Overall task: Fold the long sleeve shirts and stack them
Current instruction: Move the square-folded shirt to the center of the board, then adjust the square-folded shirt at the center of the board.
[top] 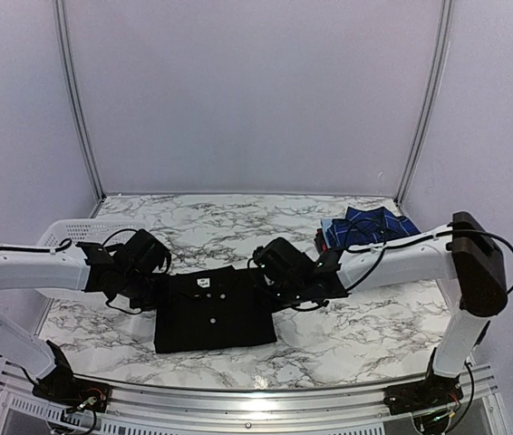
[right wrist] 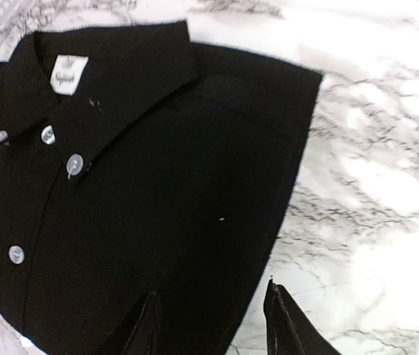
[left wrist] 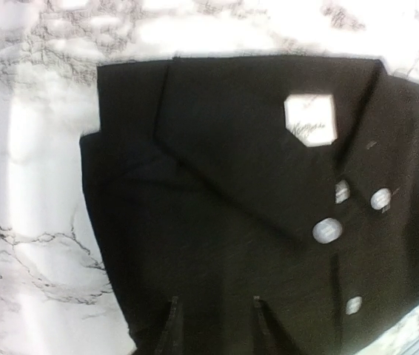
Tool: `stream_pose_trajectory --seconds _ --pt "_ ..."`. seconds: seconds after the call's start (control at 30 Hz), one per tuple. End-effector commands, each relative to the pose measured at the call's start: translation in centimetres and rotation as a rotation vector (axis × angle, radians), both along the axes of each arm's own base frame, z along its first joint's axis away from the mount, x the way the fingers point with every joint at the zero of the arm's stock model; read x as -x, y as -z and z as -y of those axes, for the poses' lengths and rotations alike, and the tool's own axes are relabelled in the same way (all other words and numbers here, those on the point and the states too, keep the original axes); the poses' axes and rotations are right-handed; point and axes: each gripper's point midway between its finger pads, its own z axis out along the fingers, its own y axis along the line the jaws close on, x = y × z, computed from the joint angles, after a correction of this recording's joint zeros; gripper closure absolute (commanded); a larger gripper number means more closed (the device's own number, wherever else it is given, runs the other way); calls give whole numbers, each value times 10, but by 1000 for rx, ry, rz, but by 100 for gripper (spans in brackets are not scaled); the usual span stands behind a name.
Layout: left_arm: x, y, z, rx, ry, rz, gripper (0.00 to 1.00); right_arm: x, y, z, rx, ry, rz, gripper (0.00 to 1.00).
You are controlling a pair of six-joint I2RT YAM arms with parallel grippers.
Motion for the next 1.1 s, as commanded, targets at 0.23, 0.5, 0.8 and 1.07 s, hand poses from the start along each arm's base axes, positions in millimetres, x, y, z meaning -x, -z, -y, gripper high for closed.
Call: stream_pose_trajectory --seconds 0.23,0.5,0.8,1.07 --pt "-23 -59 14 3 76 126 51 -29 -21 141 185 313 94 55" --pt "-24 -64 18 8 97 134 51 -48 10 202 164 455 49 58" --pt "-23 -66 16 6 92 138 51 -87 43 211 108 486 1 60" --pt "-22 -66 10 -6 91 145 51 -90 51 213 113 503 -16 97"
